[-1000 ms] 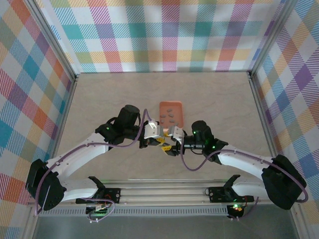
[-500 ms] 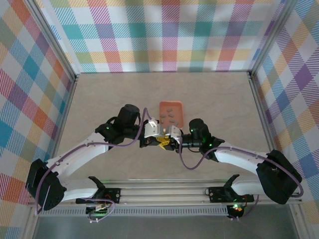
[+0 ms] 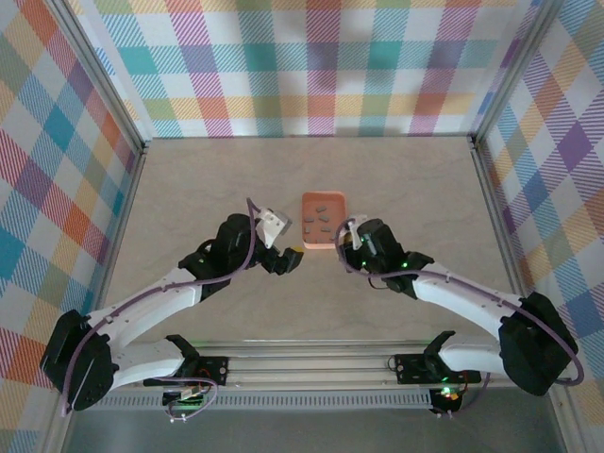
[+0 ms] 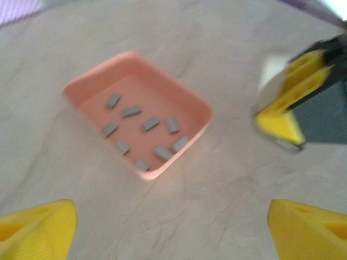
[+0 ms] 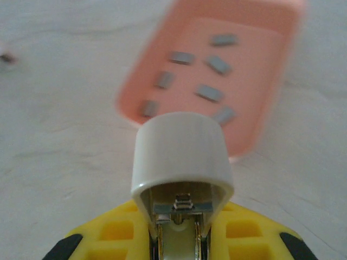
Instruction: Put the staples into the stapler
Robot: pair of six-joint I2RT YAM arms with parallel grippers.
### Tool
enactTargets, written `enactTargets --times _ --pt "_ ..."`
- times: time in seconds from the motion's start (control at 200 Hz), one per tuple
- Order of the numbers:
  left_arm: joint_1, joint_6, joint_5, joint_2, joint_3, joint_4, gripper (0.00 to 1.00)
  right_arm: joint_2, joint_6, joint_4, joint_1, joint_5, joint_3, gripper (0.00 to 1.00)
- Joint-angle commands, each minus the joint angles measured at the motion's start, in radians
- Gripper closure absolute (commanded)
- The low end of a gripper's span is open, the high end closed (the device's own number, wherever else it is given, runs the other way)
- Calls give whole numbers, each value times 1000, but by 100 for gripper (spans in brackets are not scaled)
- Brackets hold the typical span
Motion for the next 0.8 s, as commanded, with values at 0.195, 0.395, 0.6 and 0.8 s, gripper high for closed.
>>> enactTargets --times 0.195,0.395,0.6,0.8 --pt "13 -312 -289 24 -41 -25 4 208 190 -193 -164 89 157 86" --pt "26 -371 -332 11 -36 -78 3 396 208 -261 -201 70 301 86" --pt "47 -414 -344 12 -19 -133 2 501 236 -282 -201 92 375 86" --pt "67 -414 -336 17 -10 -153 2 542 242 -269 -200 91 396 85"
